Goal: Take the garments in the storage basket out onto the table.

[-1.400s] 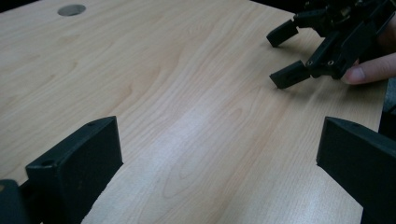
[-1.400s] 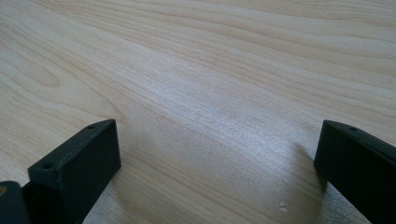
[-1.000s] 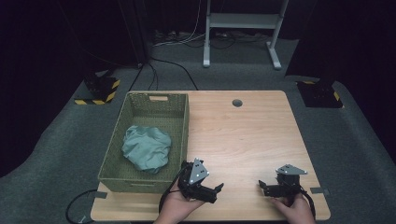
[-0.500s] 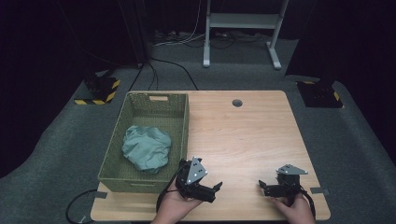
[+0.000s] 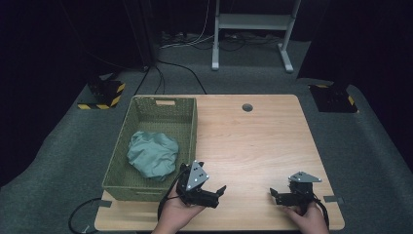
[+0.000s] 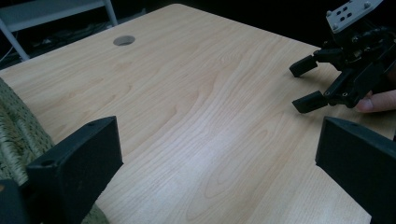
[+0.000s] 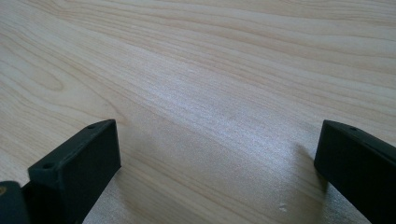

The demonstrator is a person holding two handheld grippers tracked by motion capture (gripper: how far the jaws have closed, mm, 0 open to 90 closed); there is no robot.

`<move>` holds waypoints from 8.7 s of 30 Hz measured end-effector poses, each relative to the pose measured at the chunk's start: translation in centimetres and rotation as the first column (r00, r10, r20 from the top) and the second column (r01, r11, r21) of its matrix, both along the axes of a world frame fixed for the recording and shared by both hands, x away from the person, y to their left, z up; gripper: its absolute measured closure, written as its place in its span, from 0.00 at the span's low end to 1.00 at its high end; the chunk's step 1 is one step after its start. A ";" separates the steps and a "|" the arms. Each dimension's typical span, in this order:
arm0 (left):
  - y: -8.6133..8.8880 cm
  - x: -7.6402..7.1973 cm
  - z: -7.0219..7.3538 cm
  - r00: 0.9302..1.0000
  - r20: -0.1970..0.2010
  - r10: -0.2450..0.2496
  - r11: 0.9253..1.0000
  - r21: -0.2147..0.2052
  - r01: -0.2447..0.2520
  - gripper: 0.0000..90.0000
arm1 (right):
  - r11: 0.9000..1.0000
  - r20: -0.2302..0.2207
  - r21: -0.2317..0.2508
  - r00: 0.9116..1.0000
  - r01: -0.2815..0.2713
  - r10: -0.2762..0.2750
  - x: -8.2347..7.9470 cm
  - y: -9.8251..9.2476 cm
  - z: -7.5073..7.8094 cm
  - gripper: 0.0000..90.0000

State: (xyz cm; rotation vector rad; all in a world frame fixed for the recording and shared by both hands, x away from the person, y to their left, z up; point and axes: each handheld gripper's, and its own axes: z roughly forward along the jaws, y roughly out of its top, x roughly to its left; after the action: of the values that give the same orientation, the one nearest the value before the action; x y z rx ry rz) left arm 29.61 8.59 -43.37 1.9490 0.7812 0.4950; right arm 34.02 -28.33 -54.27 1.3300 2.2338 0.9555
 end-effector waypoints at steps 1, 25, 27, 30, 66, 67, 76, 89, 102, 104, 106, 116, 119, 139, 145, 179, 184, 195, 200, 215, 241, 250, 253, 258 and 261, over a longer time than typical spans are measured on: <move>0.1 0.0 0.0 1.000 0.000 0.001 1.000 -0.001 -0.001 0.01 | 1.000 0.000 0.000 1.000 0.000 0.000 0.0 0.0 0.0 0.00; 2.7 0.3 0.9 0.998 0.009 0.067 0.997 -0.027 -0.067 0.01 | 1.000 -0.001 0.005 1.000 0.000 0.000 0.0 0.0 0.0 0.00; 3.0 0.4 1.0 0.997 0.007 0.076 0.997 -0.033 -0.076 0.01 | 1.000 -0.001 0.004 1.000 0.000 0.000 0.0 0.0 0.0 0.00; 3.4 0.4 1.2 0.996 0.008 0.088 0.995 -0.038 -0.087 0.01 | 1.000 -0.001 0.005 1.000 0.000 0.000 0.0 0.0 0.0 0.00; 9.1 1.1 1.9 0.969 -0.001 0.248 0.964 -0.098 -0.246 0.01 | 1.000 -0.001 -0.002 1.000 0.001 -0.001 0.0 0.1 0.0 0.00; 9.3 1.1 1.9 0.968 -0.001 0.251 0.963 -0.100 -0.250 0.01 | 1.000 -0.002 -0.002 1.000 0.001 -0.001 0.0 0.1 0.0 0.00; 10.9 1.1 2.2 0.958 -0.006 0.288 0.949 -0.129 -0.286 0.01 | 1.000 -0.001 0.000 1.000 0.000 0.000 0.0 0.1 0.0 0.00; 12.6 1.0 2.3 0.946 -0.015 0.323 0.933 -0.159 -0.322 0.01 | 1.000 -0.001 0.003 1.000 -0.001 0.001 0.0 0.0 0.0 0.00; 13.3 1.1 2.2 0.939 -0.024 0.344 0.925 -0.164 -0.344 0.01 | 1.000 -0.002 0.008 1.000 0.000 0.000 0.0 0.0 0.0 0.00; 13.3 1.2 2.1 0.938 -0.026 0.346 0.924 -0.164 -0.345 0.01 | 1.000 -0.003 0.008 1.000 0.000 0.000 0.0 0.0 0.0 0.00; 13.4 1.2 2.0 0.937 -0.026 0.348 0.923 -0.164 -0.348 0.01 | 1.000 -0.003 0.010 1.000 0.000 0.000 0.0 0.0 0.0 0.00; 13.6 1.3 1.8 0.931 -0.024 0.364 0.918 -0.160 -0.363 0.01 | 1.000 -0.003 0.011 1.000 -0.001 0.001 0.0 -0.1 0.0 0.00; 13.6 1.3 1.8 0.931 -0.021 0.364 0.918 -0.158 -0.363 0.01 | 1.000 -0.002 0.009 1.000 -0.001 0.001 0.0 0.0 0.0 0.00; 12.6 0.7 3.0 0.941 0.024 0.339 0.931 -0.156 -0.331 0.01 | 1.000 -0.003 0.013 1.000 -0.001 0.001 0.0 -0.1 0.0 0.00; 11.6 1.0 3.6 0.947 0.043 0.318 0.943 -0.115 -0.312 0.01 | 1.000 -0.004 0.019 1.000 -0.003 0.003 0.0 -0.1 0.0 0.00; 15.1 8.7 2.0 0.897 -0.159 0.412 0.911 0.061 -0.408 0.01 | 1.000 -0.006 0.022 1.000 -0.010 0.010 0.1 -0.1 0.0 0.00; 15.7 9.5 1.5 0.886 -0.193 0.422 0.906 0.081 -0.415 0.01 | 1.000 -0.005 0.023 1.000 -0.016 0.016 0.1 -0.1 0.0 0.00; 16.4 11.2 -0.2 0.857 -0.275 0.436 0.900 0.162 -0.406 0.01 | 1.000 -0.005 0.024 1.000 -0.016 0.017 0.1 -0.1 0.0 0.00; 16.7 12.0 -0.8 0.835 -0.312 0.454 0.890 0.193 -0.412 0.01 | 0.999 -0.007 0.028 1.000 -0.015 0.015 0.1 -0.1 0.0 0.00; 17.7 13.7 -3.2 0.757 -0.455 0.470 0.883 0.251 -0.398 0.01 | 0.999 -0.007 0.035 1.000 -0.026 0.026 0.1 -0.1 0.0 0.00; 17.3 15.6 -6.8 0.659 -0.603 0.450 0.888 0.383 -0.256 0.06 | 0.999 -0.005 0.028 1.000 -0.027 0.027 0.1 -0.1 0.0 0.00; 16.6 15.4 -6.4 0.706 -0.573 0.416 0.897 0.384 -0.217 0.36 | 0.999 -0.005 0.029 1.000 -0.028 0.029 0.1 0.0 0.0 0.00; 16.3 15.4 -6.2 0.708 -0.579 0.405 0.902 0.378 -0.207 0.48 | 0.999 -0.005 0.031 1.000 -0.030 0.030 0.1 0.0 0.0 0.00; 15.9 15.6 -6.0 0.706 -0.580 0.406 0.898 0.396 -0.191 0.56 | 0.999 -0.009 0.041 1.000 -0.028 0.029 0.2 -0.1 0.0 0.00; 15.8 15.7 -5.9 0.701 -0.581 0.413 0.894 0.405 -0.191 0.59 | 0.998 -0.009 0.047 1.000 -0.029 0.030 0.2 -0.1 0.0 0.00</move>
State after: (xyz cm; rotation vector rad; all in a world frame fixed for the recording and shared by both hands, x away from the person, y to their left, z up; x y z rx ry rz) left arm 45.30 24.35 -49.24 2.3339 1.5883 0.1003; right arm 34.20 -28.48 -54.22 1.3275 2.2571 1.0199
